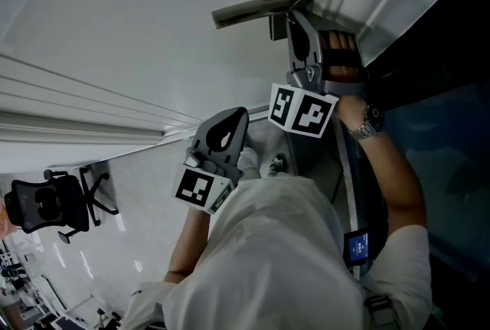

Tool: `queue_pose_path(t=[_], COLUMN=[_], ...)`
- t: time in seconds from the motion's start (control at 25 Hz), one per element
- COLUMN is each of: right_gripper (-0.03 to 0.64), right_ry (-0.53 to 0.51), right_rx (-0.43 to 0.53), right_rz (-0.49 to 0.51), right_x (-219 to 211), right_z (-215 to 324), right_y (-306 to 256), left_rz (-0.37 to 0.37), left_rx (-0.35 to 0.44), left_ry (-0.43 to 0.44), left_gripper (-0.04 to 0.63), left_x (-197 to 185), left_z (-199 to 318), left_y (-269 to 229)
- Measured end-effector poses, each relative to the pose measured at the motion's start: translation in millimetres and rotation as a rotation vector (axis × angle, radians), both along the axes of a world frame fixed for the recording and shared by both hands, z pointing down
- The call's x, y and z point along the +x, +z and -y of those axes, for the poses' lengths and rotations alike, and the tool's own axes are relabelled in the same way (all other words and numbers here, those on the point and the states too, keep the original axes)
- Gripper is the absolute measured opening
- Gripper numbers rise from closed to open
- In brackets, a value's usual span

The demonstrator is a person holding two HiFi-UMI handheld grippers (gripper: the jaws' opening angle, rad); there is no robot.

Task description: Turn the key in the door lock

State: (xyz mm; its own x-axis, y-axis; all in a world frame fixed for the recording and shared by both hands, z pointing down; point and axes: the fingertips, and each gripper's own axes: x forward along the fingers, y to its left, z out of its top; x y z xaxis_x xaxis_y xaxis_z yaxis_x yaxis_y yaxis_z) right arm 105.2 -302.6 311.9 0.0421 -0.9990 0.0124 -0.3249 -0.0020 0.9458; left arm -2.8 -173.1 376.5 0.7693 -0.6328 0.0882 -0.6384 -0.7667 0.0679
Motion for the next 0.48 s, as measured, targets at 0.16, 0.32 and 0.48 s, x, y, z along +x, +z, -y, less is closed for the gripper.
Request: queue_pose_path(t=[0.16,0.32,0.48], right_gripper=[0.014,0.012,0.014], right_ry=[-0.009,-0.014,-0.018], right_rx=[0.0,-0.023,-0.054], right_rz=[0.15,0.381,0.58], right_x=[1.0,2.4,4.5], right_z=[0.4,-0.5,0.7], right_y=[-2.3,-4.8,-7.5], left_rz=[0.0,0.002,0.002], left_rx=[0.001,-0.001,-0.001], left_ry=[0.0,0.0,-0.006], left_gripper=[0.005,0.006,0.005], left_x=[1.5,2.0,0.3], left_z=[0.8,0.6,3.2], left_y=[-0.4,-0.5,-1.1])
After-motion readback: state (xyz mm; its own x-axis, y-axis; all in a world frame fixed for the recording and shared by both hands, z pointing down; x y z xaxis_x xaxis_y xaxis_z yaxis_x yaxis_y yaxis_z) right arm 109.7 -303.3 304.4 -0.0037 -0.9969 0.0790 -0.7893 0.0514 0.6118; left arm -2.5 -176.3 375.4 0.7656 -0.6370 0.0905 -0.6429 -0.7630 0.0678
